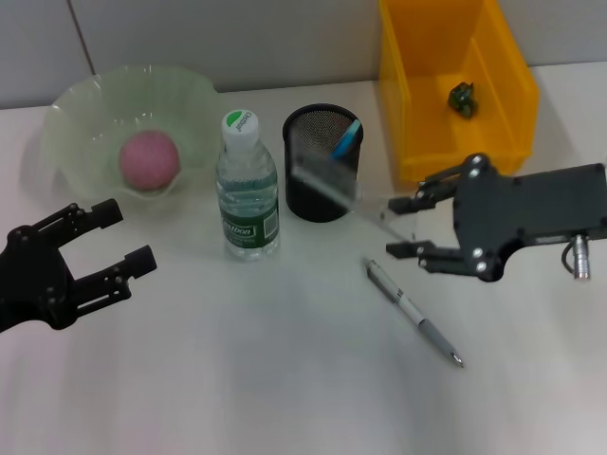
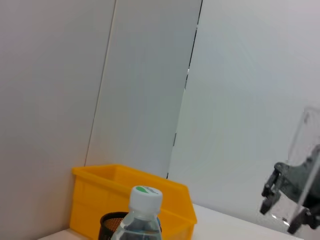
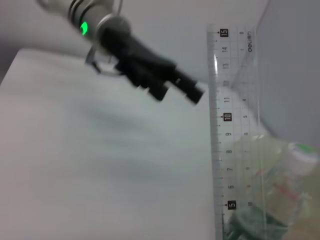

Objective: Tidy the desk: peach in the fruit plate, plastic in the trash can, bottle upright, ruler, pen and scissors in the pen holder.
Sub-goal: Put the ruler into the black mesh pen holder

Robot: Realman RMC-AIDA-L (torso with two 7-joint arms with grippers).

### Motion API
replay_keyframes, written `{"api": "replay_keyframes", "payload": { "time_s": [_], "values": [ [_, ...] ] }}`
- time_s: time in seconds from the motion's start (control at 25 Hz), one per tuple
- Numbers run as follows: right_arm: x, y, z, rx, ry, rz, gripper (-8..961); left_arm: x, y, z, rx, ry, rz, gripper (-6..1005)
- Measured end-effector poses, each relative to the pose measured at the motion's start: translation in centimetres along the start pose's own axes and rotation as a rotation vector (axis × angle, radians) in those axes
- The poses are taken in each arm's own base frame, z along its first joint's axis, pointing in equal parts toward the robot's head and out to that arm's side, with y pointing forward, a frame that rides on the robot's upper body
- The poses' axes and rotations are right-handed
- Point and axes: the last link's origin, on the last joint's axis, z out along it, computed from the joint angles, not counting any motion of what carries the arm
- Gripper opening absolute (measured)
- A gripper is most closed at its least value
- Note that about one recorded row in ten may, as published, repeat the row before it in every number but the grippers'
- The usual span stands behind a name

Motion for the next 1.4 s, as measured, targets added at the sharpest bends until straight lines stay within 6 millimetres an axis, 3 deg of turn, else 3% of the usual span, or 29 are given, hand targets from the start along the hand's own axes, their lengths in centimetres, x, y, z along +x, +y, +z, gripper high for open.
{"api": "replay_keyframes", "payload": {
  "time_s": [0.28,0.52,1.0,1.4],
  "values": [
    [1.7,-0.7,-1.0,0.116,-0.159,0.104,415,0.1,0.2,-0.3,-0.016,-0.003,-0.007,808],
    [2.6,-1.9,-0.5,0.220,-0.249,0.156,422,-0.4,0.8,-0.4,-0.066,-0.043,-0.016,808],
    [3.2,-6.5,4.9,0.406,-0.383,0.311,435,-1.6,1.7,0.5,-0.140,-0.130,-0.023,808],
    [4.0,-7.5,8.3,0.442,-0.329,0.380,447,-2.2,2.4,1.2,-0.189,-0.170,-0.024,808]
  ]
}}
